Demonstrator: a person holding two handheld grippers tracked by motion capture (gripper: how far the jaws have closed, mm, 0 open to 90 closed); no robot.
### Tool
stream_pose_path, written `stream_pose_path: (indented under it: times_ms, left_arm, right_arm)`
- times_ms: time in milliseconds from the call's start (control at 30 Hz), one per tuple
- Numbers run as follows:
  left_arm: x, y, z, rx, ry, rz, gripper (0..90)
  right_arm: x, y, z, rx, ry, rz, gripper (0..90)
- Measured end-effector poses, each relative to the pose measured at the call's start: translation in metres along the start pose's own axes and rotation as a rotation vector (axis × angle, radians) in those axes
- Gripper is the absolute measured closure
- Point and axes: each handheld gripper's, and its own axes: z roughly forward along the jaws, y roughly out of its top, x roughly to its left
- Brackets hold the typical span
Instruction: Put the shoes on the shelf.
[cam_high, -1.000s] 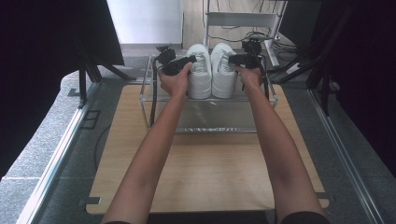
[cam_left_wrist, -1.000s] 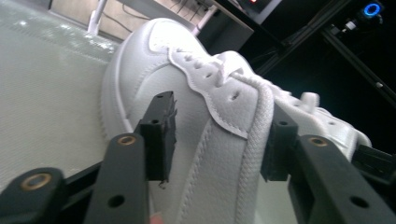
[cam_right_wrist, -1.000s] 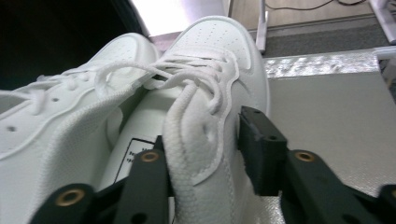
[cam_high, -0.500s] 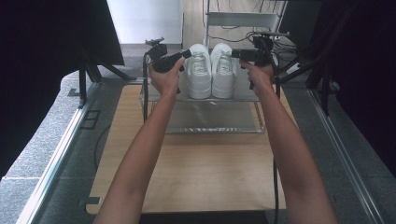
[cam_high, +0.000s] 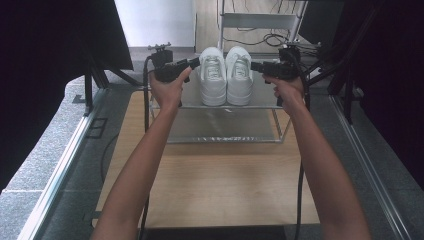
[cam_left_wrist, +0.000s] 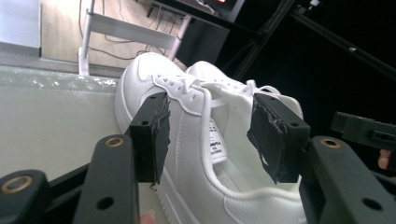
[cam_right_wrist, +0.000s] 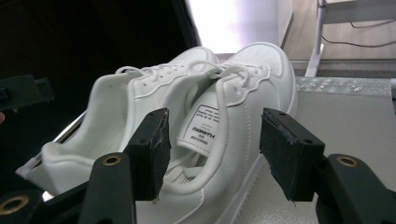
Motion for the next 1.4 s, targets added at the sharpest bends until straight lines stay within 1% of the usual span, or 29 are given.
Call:
stream_pose_path:
  times_ms: [100,167,233,267,300,367,433,467,500,567,633,767,800,833,867,967,1000,1033,1067,1100,1133,1167,1200,1233,1300,1333,1400]
  left_arm:
    - [-0.001,-0.001,-0.011,-0.012,-0.024,0.003,48.0]
    - [-0.003,-0.003,-0.018,-0.009,-0.034,0.015,48.0]
    - [-0.004,-0.006,-0.024,-0.005,-0.059,0.017,48.0]
    - [-0.005,-0.008,-0.026,-0.002,-0.062,0.03,48.0]
    - [-0.007,-0.01,-0.028,0.008,-0.062,0.049,48.0]
    - [-0.009,-0.015,-0.031,0.021,-0.078,0.068,48.0]
    - [-0.01,-0.02,-0.035,0.036,-0.105,0.071,48.0]
    - [-0.01,-0.023,-0.037,0.039,-0.115,0.075,48.5]
    - [-0.01,-0.026,-0.039,0.046,-0.126,0.077,48.5]
    - [-0.01,-0.033,-0.044,0.052,-0.148,0.08,48.6]
    - [-0.009,-0.039,-0.048,0.057,-0.164,0.084,48.6]
    - [-0.01,-0.054,-0.059,0.086,-0.202,0.098,48.3]
    - [-0.011,-0.058,-0.062,0.094,-0.209,0.111,48.0]
    - [-0.013,-0.062,-0.064,0.099,-0.21,0.125,48.0]
    - [-0.014,-0.068,-0.067,0.109,-0.216,0.139,48.0]
    - [-0.015,-0.083,-0.073,0.136,-0.239,0.151,47.8]
    - [-0.014,-0.09,-0.074,0.147,-0.253,0.152,47.3]
    - [-0.013,-0.095,-0.076,0.154,-0.263,0.15,47.3]
    - [-0.012,-0.101,-0.078,0.155,-0.272,0.145,47.3]
    - [-0.011,-0.107,-0.079,0.156,-0.277,0.144,47.3]
    - [-0.01,-0.113,-0.081,0.162,-0.277,0.152,47.3]
    - [-0.01,-0.119,-0.083,0.166,-0.27,0.161,47.3]
    - [-0.009,-0.124,-0.084,0.168,-0.261,0.168,47.3]
    - [-0.008,-0.129,-0.085,0.176,-0.257,0.177,47.3]
    - [-0.006,-0.14,-0.087,0.189,-0.26,0.182,47.2]
    - [-0.004,-0.146,-0.088,0.2,-0.266,0.191,47.2]
    - [-0.002,-0.155,-0.091,0.207,-0.273,0.193,47.1]
  right_arm:
    - [0.003,-0.003,-0.008,-0.005,0.0,-0.027,42.6]
    - [0.005,-0.005,-0.015,-0.016,0.004,-0.043,42.5]
    - [0.009,-0.008,-0.023,-0.016,0.013,-0.061,42.4]
    - [0.011,-0.01,-0.027,-0.018,0.019,-0.071,42.2]
    - [0.012,-0.012,-0.03,-0.018,0.028,-0.08,42.1]
    - [0.015,-0.016,-0.036,-0.006,0.045,-0.109,41.7]
    - [0.018,-0.021,-0.041,-0.004,0.059,-0.133,41.7]
    - [0.018,-0.026,-0.046,-0.014,0.082,-0.135,41.7]
    - [0.018,-0.026,-0.046,-0.014,0.082,-0.135,41.7]
    - [0.019,-0.032,-0.052,-0.029,0.103,-0.14,41.7]
    - [0.019,-0.037,-0.058,-0.044,0.117,-0.153,41.8]
    - [0.019,-0.049,-0.067,-0.058,0.154,-0.178,41.4]
    - [0.018,-0.057,-0.07,-0.06,0.172,-0.183,41.2]
    - [0.018,-0.057,-0.07,-0.06,0.172,-0.183,41.2]
    - [0.017,-0.063,-0.073,-0.06,0.178,-0.188,41.2]
    - [0.015,-0.082,-0.08,-0.077,0.188,-0.2,41.1]
    - [0.013,-0.096,-0.085,-0.086,0.179,-0.212,41.1]
    - [0.013,-0.096,-0.085,-0.086,0.179,-0.212,41.1]
    - [0.013,-0.102,-0.087,-0.097,0.181,-0.211,41.1]
    - [0.011,-0.11,-0.09,-0.112,0.19,-0.198,41.1]
    - [0.01,-0.117,-0.092,-0.118,0.202,-0.181,41.1]
    - [0.009,-0.125,-0.093,-0.127,0.201,-0.177,41.1]
    - [0.008,-0.139,-0.096,-0.127,0.189,-0.19,41.0]
    - [0.008,-0.139,-0.096,-0.127,0.189,-0.19,41.0]
    - [0.008,-0.151,-0.098,-0.122,0.182,-0.206,41.1]
    - [0.008,-0.157,-0.099,-0.121,0.184,-0.217,41.2]
    - [0.01,-0.168,-0.101,-0.117,0.185,-0.231,41.3]
